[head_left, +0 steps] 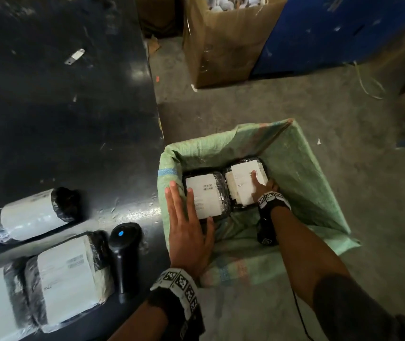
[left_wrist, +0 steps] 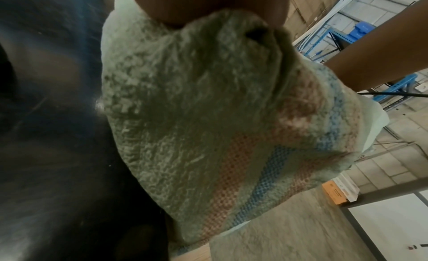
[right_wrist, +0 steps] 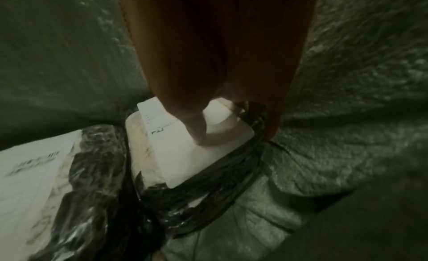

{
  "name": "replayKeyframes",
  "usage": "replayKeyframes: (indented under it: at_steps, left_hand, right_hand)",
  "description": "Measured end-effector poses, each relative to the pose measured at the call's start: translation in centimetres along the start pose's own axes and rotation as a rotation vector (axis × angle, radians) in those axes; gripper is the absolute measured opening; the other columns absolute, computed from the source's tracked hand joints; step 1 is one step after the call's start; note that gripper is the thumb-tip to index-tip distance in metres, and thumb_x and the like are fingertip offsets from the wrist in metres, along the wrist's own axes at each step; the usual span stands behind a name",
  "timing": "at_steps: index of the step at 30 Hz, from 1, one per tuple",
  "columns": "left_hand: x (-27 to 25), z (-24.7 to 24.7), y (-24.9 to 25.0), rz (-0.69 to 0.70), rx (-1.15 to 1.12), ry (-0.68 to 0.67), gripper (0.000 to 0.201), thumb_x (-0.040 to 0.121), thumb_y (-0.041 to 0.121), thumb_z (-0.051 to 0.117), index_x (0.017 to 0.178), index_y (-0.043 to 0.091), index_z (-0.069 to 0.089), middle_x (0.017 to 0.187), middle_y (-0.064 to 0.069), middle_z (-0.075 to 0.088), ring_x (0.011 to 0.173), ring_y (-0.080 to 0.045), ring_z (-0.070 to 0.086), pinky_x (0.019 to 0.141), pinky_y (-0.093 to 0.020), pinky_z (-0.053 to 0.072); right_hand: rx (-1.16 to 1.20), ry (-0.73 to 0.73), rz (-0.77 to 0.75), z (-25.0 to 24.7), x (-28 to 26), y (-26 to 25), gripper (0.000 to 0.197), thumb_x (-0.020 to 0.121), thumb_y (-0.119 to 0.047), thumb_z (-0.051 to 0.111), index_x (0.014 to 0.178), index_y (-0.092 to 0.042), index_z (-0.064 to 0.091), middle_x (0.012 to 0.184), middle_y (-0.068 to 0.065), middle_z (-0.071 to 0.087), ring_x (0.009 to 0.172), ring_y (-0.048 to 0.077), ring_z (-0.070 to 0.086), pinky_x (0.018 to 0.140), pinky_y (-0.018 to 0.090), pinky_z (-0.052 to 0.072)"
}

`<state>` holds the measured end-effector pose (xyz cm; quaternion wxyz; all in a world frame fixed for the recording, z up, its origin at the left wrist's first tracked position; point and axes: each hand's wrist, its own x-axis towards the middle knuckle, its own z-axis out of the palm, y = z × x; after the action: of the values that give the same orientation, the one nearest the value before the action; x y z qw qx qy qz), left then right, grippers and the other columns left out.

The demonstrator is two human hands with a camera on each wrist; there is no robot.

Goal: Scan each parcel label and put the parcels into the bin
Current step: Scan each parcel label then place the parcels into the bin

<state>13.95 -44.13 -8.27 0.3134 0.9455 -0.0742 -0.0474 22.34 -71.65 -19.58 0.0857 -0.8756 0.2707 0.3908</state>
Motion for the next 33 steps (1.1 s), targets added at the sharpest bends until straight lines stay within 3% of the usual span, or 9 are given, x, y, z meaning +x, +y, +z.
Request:
replayKeyframes:
  at_steps: [4,8,11,14,17,22,28,31,33]
  left_hand:
    - [0.1,-0.5,0.0,0.022,0.007,-0.015,0.075,0.094,0.029,0.057,0.155,0.001,0.026,0.166,-0.023,-0.004,0.155,-0.039,-0.007,0.125,-0.053,0.012]
    - [0.1,-2.6,-1.3,0.053,-0.176,-0.051,0.067,0.095,0.031,0.048,0.154,0.004,0.031,0.168,-0.015,0.004,0.156,-0.031,0.003,0.125,-0.051,0.02]
    - [-0.4,-6.5,-3.8,0.083,-0.338,-0.091,0.062,0.096,0.027,0.053,0.152,0.008,0.035,0.16,-0.011,0.032,0.15,-0.024,0.029,0.12,-0.047,0.031]
    - [-1.6,-11.2,-8.1,0.035,-0.264,0.004,0.054,0.097,0.033,0.054,0.147,0.014,0.046,0.147,-0.009,0.049,0.141,-0.024,0.042,0.116,-0.039,0.036]
    - [-3.8,-15.0,-13.2,-0.05,-0.142,0.118,0.054,0.094,0.031,0.053,0.145,0.014,0.048,0.142,-0.011,0.052,0.137,-0.028,0.044,0.116,-0.037,0.035]
    - [-10.7,-19.3,-22.7,-0.25,0.063,0.244,0.062,0.091,0.038,0.053,0.148,0.014,0.045,0.141,-0.02,0.049,0.132,-0.039,0.045,0.11,-0.05,0.04]
    - [-19.2,-20.4,-31.6,-0.57,0.122,0.184,0.082,0.089,0.064,0.053,0.158,0.035,0.019,0.163,-0.021,0.017,0.15,-0.042,0.015,0.117,-0.062,0.023]
    - [-21.0,-20.3,-33.7,-0.675,0.013,0.156,0.091,0.085,0.065,0.061,0.158,0.041,0.013,0.167,-0.02,0.004,0.153,-0.04,0.002,0.121,-0.063,0.014]
    - [-21.3,-20.2,-34.5,-0.691,-0.044,0.129,0.099,0.076,0.081,0.053,0.157,0.046,0.009,0.167,-0.018,0.001,0.154,-0.039,-0.001,0.122,-0.061,0.011]
  right_hand:
    - [-0.009,-0.03,-0.057,-3.4,-1.1,-0.5,0.077,0.095,-0.03,0.053,0.156,-0.04,0.008,0.163,0.017,0.016,0.145,0.038,0.029,0.117,0.039,0.03]
    - [0.139,0.089,-0.216,-8.7,-6.7,-3.9,0.057,0.1,-0.033,0.049,0.152,-0.016,0.037,0.157,0.012,0.037,0.142,0.031,0.04,0.114,0.034,0.033]
    - [0.317,0.28,-0.398,-10.1,-14.5,-6.8,0.048,0.096,-0.041,0.053,0.142,-0.026,0.051,0.13,0.008,0.066,0.123,0.028,0.06,0.105,0.039,0.045]
    - [0.561,0.329,-0.599,-7.7,-23.5,-10.2,0.05,0.091,-0.051,0.052,0.138,-0.035,0.054,0.116,-0.001,0.072,0.102,0.018,0.069,0.096,0.04,0.052]
    - [0.629,0.305,-0.752,-2.8,-29.4,-13.5,0.048,0.091,-0.048,0.054,0.135,-0.031,0.057,0.111,-0.003,0.072,0.093,0.013,0.069,0.091,0.033,0.053]
    - [0.445,0.161,-0.754,6.4,-31.4,-17.9,0.062,0.091,-0.054,0.05,0.146,-0.026,0.043,0.128,0.009,0.064,0.112,0.026,0.065,0.097,0.04,0.049]
    - [0.342,-0.017,-0.574,11.5,-29.2,-20.5,0.078,0.095,-0.057,0.044,0.158,-0.026,0.008,0.151,0.016,0.045,0.137,0.034,0.045,0.11,0.043,0.033]
    - [0.384,0.024,-0.613,13.1,-28.6,-20.9,0.08,0.095,-0.054,0.045,0.157,-0.028,0.003,0.133,0.017,0.061,0.123,0.034,0.058,0.1,0.036,0.04]
    - [0.444,0.062,-0.626,13.8,-28.4,-21.2,0.074,0.099,-0.045,0.047,0.158,-0.025,0.007,0.104,0.011,0.071,0.095,0.03,0.067,0.085,0.027,0.043]
